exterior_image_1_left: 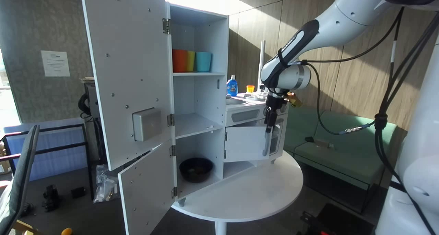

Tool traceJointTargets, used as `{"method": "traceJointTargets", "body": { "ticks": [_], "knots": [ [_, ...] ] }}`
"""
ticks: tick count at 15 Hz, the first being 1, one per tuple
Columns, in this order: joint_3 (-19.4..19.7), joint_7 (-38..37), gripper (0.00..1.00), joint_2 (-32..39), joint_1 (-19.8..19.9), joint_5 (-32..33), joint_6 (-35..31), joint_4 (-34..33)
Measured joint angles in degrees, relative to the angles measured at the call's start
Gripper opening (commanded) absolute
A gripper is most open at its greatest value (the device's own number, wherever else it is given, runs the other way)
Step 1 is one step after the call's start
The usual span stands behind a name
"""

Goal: Open the cupboard doors

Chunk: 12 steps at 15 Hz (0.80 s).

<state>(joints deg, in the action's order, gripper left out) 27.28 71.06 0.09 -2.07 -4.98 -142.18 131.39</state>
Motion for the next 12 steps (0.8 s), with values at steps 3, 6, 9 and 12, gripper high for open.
{"method": "traceJointTargets", "body": {
  "ticks": [3, 6, 9, 12],
  "knots": [
    [-5.2, 0.5, 1.00, 2.6, 5.1, -0.7, -0.8, -2.4],
    [-8.6, 0.4, 1.00, 5.0, 8.7, -0.7, -0.9, -4.2],
    [-10.7, 0.0, 1.00, 7.1, 11.0, -0.5, -0.9, -4.7],
    [-12.0, -1.4, 1.00, 7.5, 12.1, 0.5, -0.9, -4.1]
  ]
}}
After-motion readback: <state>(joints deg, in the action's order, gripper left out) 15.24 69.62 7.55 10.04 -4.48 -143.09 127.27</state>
